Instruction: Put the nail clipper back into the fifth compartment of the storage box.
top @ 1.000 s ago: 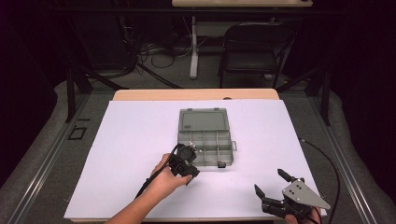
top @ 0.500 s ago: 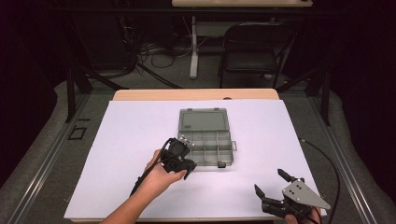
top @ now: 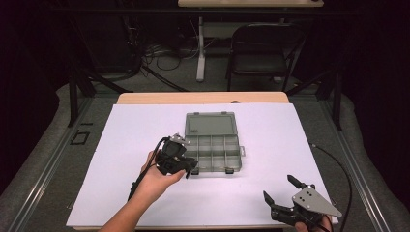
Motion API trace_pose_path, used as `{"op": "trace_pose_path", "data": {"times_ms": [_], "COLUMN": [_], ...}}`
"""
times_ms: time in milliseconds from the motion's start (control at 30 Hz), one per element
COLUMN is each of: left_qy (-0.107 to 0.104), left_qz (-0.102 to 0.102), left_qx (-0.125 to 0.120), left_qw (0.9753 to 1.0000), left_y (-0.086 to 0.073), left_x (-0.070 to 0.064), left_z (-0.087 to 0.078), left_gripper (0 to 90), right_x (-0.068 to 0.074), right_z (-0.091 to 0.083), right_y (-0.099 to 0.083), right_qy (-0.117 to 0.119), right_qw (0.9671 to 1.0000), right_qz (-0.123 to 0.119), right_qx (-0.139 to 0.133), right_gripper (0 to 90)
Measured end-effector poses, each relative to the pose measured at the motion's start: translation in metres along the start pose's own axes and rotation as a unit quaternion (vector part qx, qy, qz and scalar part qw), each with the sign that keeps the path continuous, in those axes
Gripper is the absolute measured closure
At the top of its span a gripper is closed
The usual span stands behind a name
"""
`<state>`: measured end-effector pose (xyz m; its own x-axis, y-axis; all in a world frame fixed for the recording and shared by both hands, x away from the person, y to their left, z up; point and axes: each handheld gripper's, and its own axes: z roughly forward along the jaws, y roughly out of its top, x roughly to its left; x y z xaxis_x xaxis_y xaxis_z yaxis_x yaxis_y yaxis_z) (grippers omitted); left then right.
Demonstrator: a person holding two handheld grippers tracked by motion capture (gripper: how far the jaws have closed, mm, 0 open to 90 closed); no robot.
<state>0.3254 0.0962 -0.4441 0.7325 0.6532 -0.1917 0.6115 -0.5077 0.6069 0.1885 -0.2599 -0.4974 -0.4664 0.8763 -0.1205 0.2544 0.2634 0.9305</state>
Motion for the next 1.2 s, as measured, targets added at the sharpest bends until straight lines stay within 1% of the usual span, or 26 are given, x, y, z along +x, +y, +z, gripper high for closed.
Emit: {"op": "trace_pose_path", "data": {"times_ms": [67,133,167,200,233,300,333,433,467,500,667,867,967,1000,1200], "left_qy": [0.001,0.006,0.006,0.006,0.006,0.008,0.008,0.014,0.013,0.012,0.013,0.023,0.024,0.029,0.03], "left_qz": [-0.001,0.0,0.0,-0.001,-0.001,0.0,0.0,0.005,0.01,0.01,0.011,0.01,0.01,0.006,0.0], "left_qx": [-0.005,-0.018,-0.018,-0.028,-0.028,-0.041,-0.041,-0.051,-0.055,-0.058,-0.064,-0.078,-0.078,-0.082,-0.078], "left_qw": [1.0,0.9998,0.9998,0.9996,0.9996,0.9991,0.9991,0.9986,0.9983,0.9982,0.9978,0.9967,0.9966,0.9962,0.9965], "left_y": [0.0,0.001,0.001,0.001,0.001,0.002,0.002,0.002,0.002,0.003,0.003,0.005,0.006,0.007,0.009], "left_x": [0.0,0.002,0.002,0.003,0.003,0.004,0.004,0.005,0.006,0.007,0.008,0.012,0.014,0.015,0.02], "left_z": [-0.002,-0.007,-0.007,-0.01,-0.01,-0.015,-0.015,-0.017,-0.018,-0.019,-0.019,-0.02,-0.019,-0.018,-0.013], "left_gripper": [80.0,79.9,79.9,79.9,79.9,79.9,79.9,79.9,79.9,79.9,79.9,79.9,79.9,79.9,79.9], "right_x": [0.0,0.0,0.0,0.0,0.0,0.0,0.0,0.0,0.0,0.0,0.0,0.0,0.0,0.0,0.0], "right_z": [0.0,0.0,0.0,0.0,0.0,0.0,0.0,0.0,0.0,0.0,0.0,0.0,0.0,0.0,0.001], "right_y": [0.0,0.0,0.0,0.0,0.0,0.0,0.0,0.0,0.0,0.0,0.0,0.0,0.0,0.0,0.0], "right_qy": [0.0,-0.001,-0.001,-0.001,-0.001,-0.001,-0.001,-0.002,-0.002,-0.001,-0.001,-0.001,-0.002,-0.001,-0.002], "right_qw": [1.0,1.0,1.0,1.0,1.0,1.0,1.0,1.0,1.0,1.0,1.0,1.0,1.0,1.0,1.0], "right_qz": [0.0,0.0,0.0,0.0,0.0,0.001,0.001,0.0,0.001,0.001,0.0,0.001,0.0,0.002,0.001], "right_qx": [0.0,0.001,0.001,0.0,0.0,0.001,0.001,0.001,0.001,0.001,0.001,0.002,0.002,0.002,0.001], "right_gripper": [11.6,11.6,11.6,11.6,11.6,11.7,11.7,11.7,11.7,11.7,11.7,11.8,12.0,12.0,12.1]}}
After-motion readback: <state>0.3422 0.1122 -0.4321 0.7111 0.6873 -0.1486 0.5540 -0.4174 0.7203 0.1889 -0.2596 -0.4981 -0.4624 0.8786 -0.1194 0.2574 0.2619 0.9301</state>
